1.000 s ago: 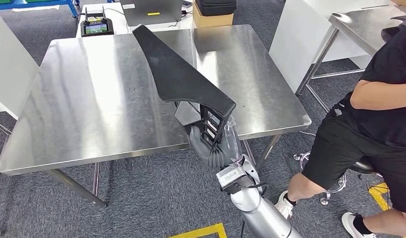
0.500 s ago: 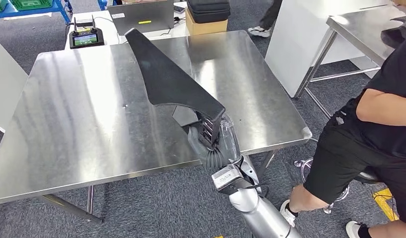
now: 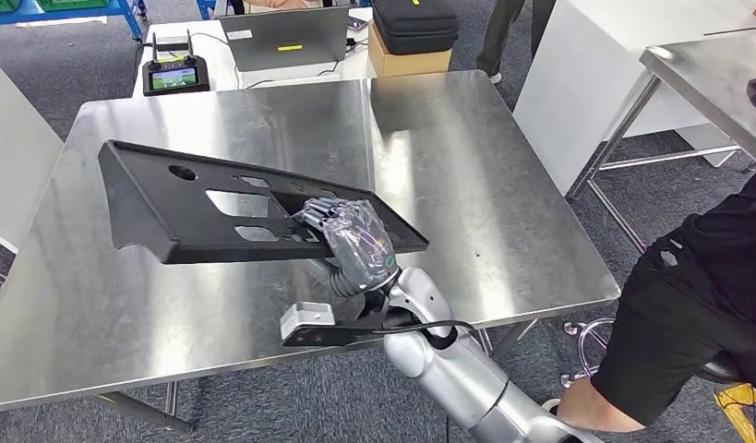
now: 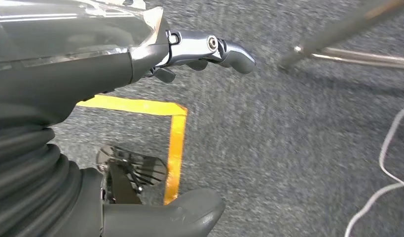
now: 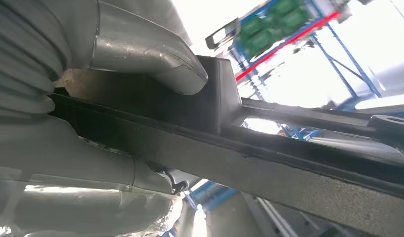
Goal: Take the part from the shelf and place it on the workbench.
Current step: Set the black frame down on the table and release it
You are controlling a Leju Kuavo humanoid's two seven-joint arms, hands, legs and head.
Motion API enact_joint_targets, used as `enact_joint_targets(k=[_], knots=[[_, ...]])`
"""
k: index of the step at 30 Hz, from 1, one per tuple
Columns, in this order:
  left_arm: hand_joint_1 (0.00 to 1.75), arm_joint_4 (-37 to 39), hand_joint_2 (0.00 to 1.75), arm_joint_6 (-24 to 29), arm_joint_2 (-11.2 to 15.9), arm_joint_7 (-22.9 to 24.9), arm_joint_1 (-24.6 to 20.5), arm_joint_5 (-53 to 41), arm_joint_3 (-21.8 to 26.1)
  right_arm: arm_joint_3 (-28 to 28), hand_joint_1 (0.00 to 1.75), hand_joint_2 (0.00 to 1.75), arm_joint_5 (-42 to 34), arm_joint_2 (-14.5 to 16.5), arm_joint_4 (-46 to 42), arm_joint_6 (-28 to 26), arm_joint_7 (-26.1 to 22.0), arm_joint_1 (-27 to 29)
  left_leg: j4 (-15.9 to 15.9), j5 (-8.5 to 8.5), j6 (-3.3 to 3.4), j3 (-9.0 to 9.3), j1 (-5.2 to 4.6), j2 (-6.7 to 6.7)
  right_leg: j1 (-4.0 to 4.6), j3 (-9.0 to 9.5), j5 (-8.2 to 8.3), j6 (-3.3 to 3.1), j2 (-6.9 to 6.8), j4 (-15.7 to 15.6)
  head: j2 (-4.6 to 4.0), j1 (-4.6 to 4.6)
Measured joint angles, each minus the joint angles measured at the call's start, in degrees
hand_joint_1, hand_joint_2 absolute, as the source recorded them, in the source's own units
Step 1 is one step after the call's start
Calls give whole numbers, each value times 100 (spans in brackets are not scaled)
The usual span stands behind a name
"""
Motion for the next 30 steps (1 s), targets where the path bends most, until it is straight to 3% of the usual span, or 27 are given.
enact_joint_targets(k=[2, 4, 6, 9, 11, 12, 13, 15, 16, 17, 20, 25, 28, 30], knots=[[0, -1, 175, -39, -4, 24, -26, -35, -3, 94, 175, 175, 489, 103, 365, 26, 282, -269, 3, -98, -78, 70, -25, -2, 19, 68, 427, -80, -26, -369, 1, -9], [0, -4, 175, -59, -7, 49, -57, -42, -4, 151, 175, 175, 810, 236, 699, 52, 464, -510, 7, -149, -144, 134, -24, 12, 7, 133, 486, -213, -9, -398, 1, -18], [0, -4, 175, -64, -7, 59, -79, -42, -4, 190, 175, 175, 935, 350, 947, 58, 529, -711, 211, -224, -191, 56, 8, 35, -19, 209, 466, -308, 3, -417, 0, -26], [0, -3, 175, -85, -13, 133, -101, -69, -8, 287, 175, 175, 1342, 499, 1374, 119, 734, -999, 1155, -571, -258, -539, 25, 50, 11, 292, 397, -426, 16, -425, 1, -36], [0, -2, 175, -82, -13, 215, -101, -109, -21, 363, 175, 175, 1789, 627, 1851, 173, 963, -1216, 1492, -681, -287, -904, 28, 52, 32, 333, 351, -465, 38, -422, 0, -37], [0, -2, 175, -73, -13, 244, -102, -129, -32, 395, 175, 175, 1996, 704, 2153, 182, 1066, -1346, 1380, -555, -289, -963, 30, 54, 36, 358, 327, -469, 54, -419, 0, -37], [0, -2, 175, -64, -13, 264, -103, -143, -44, 420, 175, 175, 2177, 788, 2477, 183, 1158, -1489, 1095, -310, -281, -930, 31, 57, 37, 386, 303, -464, 67, -416, 1, -37], [0, -2, 175, -57, -14, 284, -109, -172, -63, 448, 175, 175, 2456, 952, 3140, 179, 1318, -1784, 399, 206, -226, -752, 20, 61, 50, 435, 261, -434, 85, -414, 1, -36], [0, -2, 175, -57, -16, 287, -117, -183, -69, 455, 175, 175, 2546, 1012, 3425, 175, 1379, -1913, 185, 332, -188, -684, 6, 60, 61, 444, 245, -412, 88, -414, 1, -36], [0, -2, 175, -57, -19, 288, -123, -195, -75, 459, 175, 175, 2603, 1052, 3679, 170, 1420, -2022, 86, 389, -153, -642, -10, 57, 75, 443, 227, -387, 88, -413, 1, -35], [0, -1, 175, -59, -28, 289, -129, -213, -83, 470, 175, 175, 2655, 1105, 4264, 149, 1451, -2233, 72, 459, -142, -603, -33, 39, 112, 451, 196, -390, 77, -394, 1, -32], [0, 0, 175, -63, -28, 288, -129, -211, -83, 473, 175, 175, 2670, 1166, 4791, 195, 1573, -2387, 73, 449, -110, -606, -80, 27, 117, 468, 199, -392, 72, -424, 1, -31], [0, 0, 175, -63, -29, 279, -129, -170, -79, 447, 175, 175, 2691, 1167, 5041, 274, 1693, -2476, 73, 441, -83, -606, -92, 27, 112, 474, 198, -339, 72, -439, 1, -30], [0, 0, 175, -48, -29, 257, -129, -153, -76, 410, 87, 87, 2720, 1157, 5189, 318, 1764, -2520, 74, 437, -69, -606, -97, 28, 108, 477, 199, -314, 72, -444, 0, -29]])
